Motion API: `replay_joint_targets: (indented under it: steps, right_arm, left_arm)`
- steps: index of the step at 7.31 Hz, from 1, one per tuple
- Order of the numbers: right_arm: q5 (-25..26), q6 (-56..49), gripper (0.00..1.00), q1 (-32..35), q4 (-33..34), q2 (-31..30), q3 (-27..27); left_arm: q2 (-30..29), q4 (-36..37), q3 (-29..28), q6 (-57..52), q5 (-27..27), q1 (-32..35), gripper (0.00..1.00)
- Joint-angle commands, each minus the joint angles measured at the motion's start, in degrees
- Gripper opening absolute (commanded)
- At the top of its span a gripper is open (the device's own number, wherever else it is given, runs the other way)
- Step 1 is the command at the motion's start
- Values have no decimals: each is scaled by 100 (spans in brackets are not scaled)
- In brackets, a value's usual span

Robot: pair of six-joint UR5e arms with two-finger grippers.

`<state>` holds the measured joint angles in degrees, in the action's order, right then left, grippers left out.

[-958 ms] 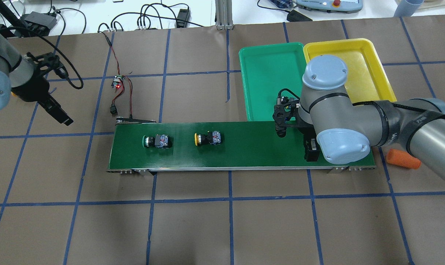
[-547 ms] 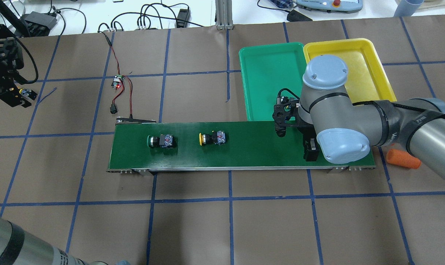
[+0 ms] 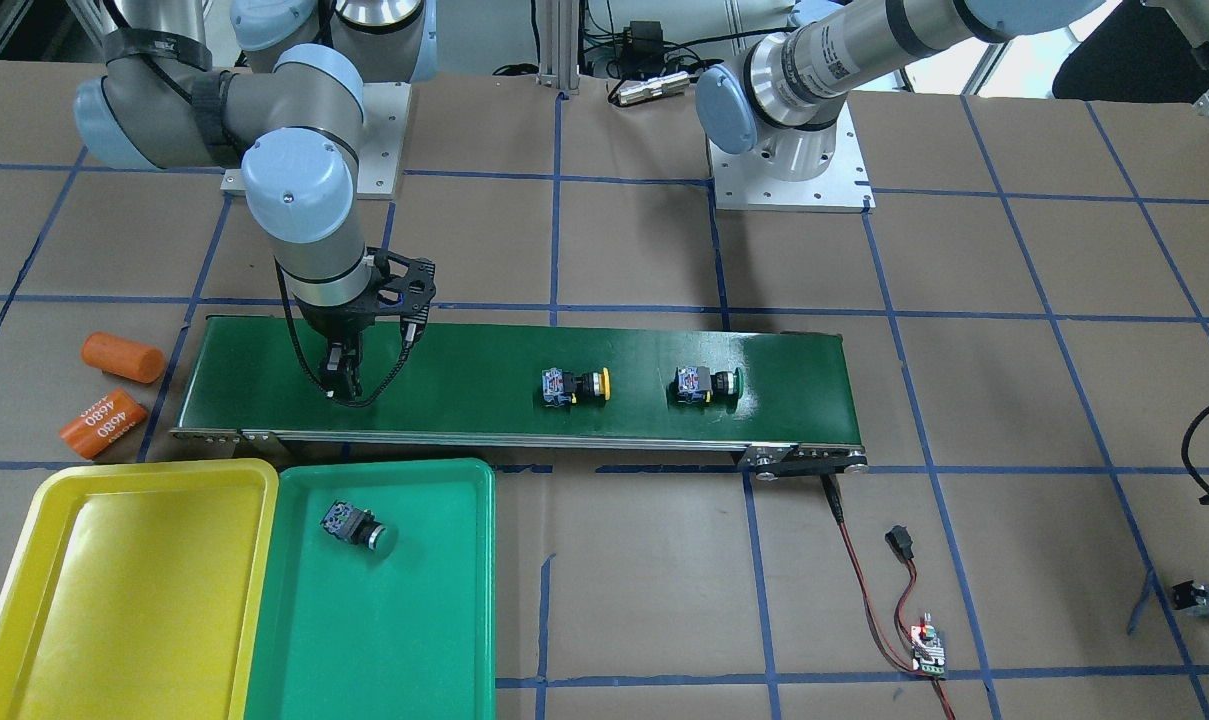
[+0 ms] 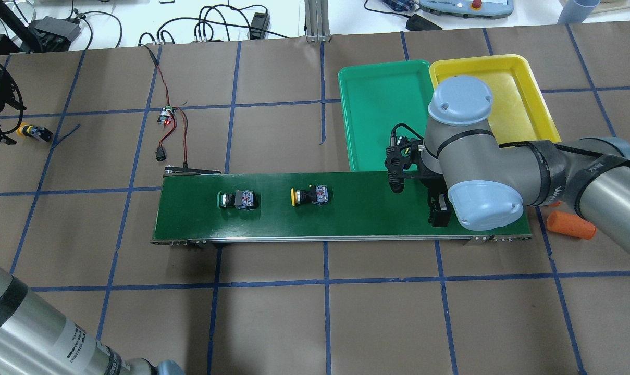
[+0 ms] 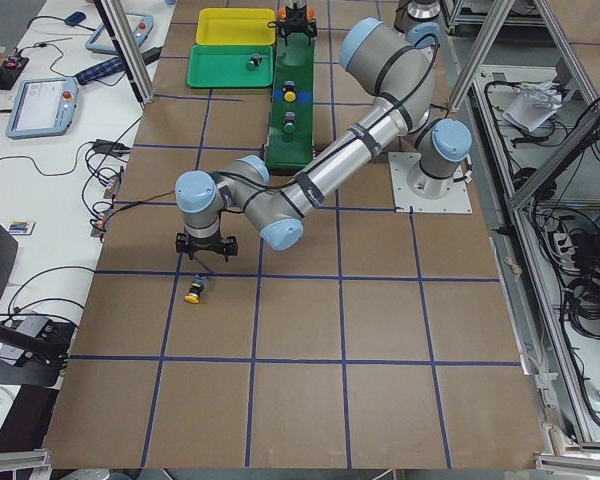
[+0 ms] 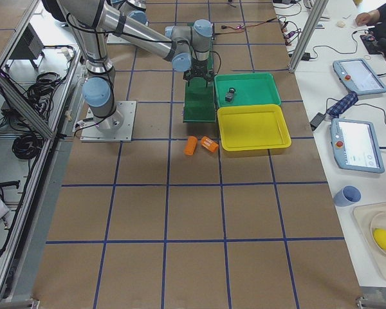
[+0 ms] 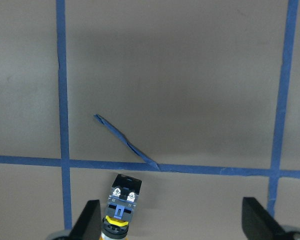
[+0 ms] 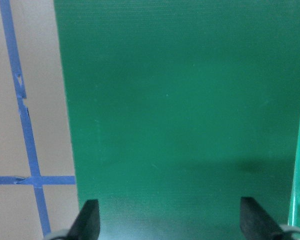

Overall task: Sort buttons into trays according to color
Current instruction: 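Release the button on the belt, withdraw the left gripper while the right waits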

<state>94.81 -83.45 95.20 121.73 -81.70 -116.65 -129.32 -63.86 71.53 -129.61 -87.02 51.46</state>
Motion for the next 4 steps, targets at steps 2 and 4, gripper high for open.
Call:
replay_joint_targets:
  steps: [2, 4]
  right_arm:
    - [-15, -67, 100, 42, 0, 14, 2]
    - [-50, -75, 100, 103, 0, 22, 19]
  left_arm:
    - [-735, -46, -439, -249, 405, -250, 100]
    - [-753, -65, -395, -266, 668, -232, 100]
